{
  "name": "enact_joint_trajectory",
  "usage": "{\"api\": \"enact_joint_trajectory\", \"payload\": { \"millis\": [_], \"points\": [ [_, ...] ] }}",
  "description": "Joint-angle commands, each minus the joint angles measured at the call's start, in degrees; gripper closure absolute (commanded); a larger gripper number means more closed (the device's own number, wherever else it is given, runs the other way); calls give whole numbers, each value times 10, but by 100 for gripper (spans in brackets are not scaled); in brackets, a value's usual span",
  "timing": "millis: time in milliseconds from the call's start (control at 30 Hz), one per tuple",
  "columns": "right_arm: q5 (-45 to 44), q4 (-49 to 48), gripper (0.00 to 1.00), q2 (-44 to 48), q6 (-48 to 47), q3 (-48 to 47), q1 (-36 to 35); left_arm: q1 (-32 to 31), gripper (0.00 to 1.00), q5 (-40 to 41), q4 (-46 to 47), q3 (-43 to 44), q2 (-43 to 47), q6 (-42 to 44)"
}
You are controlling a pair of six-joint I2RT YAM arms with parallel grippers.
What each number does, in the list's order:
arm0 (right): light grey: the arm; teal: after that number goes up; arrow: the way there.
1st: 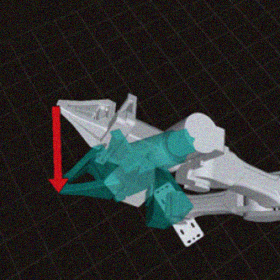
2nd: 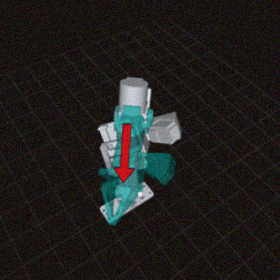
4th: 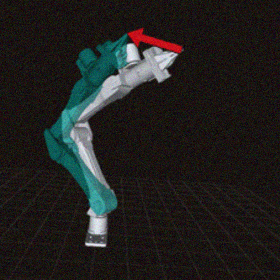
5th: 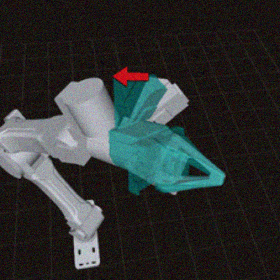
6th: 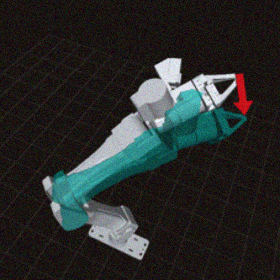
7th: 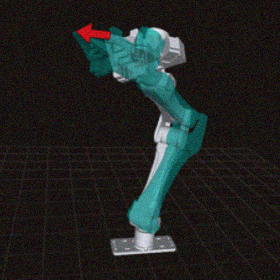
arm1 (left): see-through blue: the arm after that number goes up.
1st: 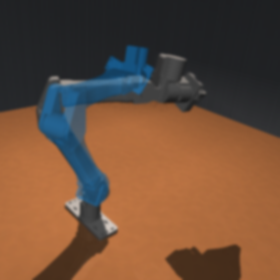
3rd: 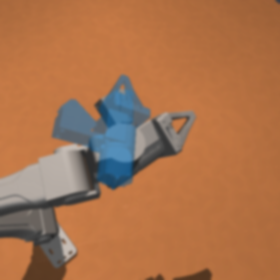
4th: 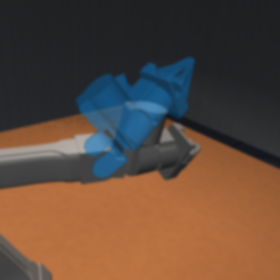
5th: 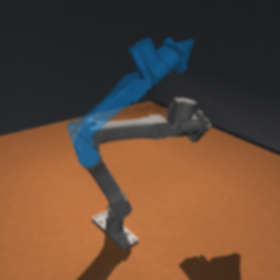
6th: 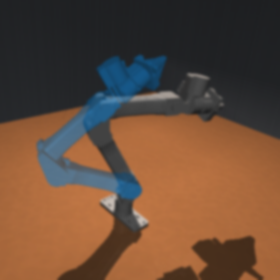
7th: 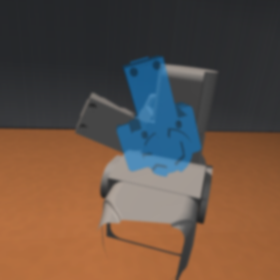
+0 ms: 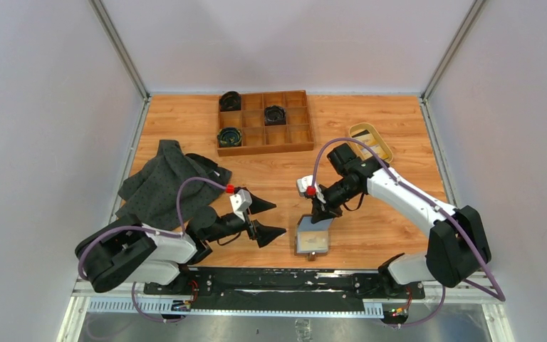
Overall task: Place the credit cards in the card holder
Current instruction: Open the card holder at the center of the board.
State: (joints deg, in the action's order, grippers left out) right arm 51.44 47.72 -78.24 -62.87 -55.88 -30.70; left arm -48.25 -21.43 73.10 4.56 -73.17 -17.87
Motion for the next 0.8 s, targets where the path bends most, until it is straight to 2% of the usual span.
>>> {"api": "enact_joint_trajectory", "payload": {
  "millis": [0,233,467,633,767],
  "points": [
    [19,22,100,-5,-12,-20,8,-3,1,-34,64,7,-20,28],
    [22,27,100,-6,-17,-20,9,-3,1,-39,109,2,-50,43],
    [23,34,100,-8,-23,-23,9,-3,1,-49,116,8,-59,44],
    [24,37,100,-9,-26,-24,10,-3,2,-55,104,11,-46,56],
    [25,39,100,-9,-28,-24,9,-3,2,-59,58,20,-16,76]
  ]
}}
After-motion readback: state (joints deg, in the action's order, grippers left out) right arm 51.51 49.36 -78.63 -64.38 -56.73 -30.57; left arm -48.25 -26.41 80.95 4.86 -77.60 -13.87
